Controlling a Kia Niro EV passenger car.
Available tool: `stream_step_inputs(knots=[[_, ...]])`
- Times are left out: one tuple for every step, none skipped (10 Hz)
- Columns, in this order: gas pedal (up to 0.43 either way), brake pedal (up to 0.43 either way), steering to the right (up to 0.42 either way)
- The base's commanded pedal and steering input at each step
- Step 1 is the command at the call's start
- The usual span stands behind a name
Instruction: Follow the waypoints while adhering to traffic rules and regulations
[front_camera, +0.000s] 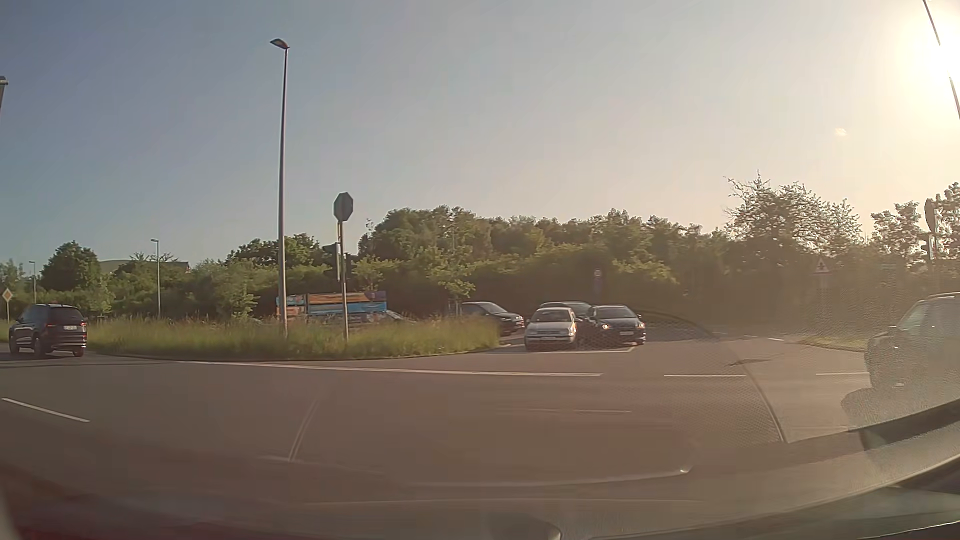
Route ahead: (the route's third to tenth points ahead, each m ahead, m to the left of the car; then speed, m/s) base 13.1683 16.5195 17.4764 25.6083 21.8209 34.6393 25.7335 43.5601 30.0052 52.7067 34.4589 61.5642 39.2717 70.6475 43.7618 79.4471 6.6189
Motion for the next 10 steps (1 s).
stream_step_inputs(knots=[[0.039,0.0,-0.263],[0.039,0.0,-0.269],[0.059,0.0,-0.271],[0.059,0.0,-0.276],[0.067,0.0,-0.277],[0.079,0.0,-0.278],[0.098,0.0,-0.281],[0.098,0.0,-0.287],[0.098,0.0,-0.29],[0.11,0.0,-0.291]])
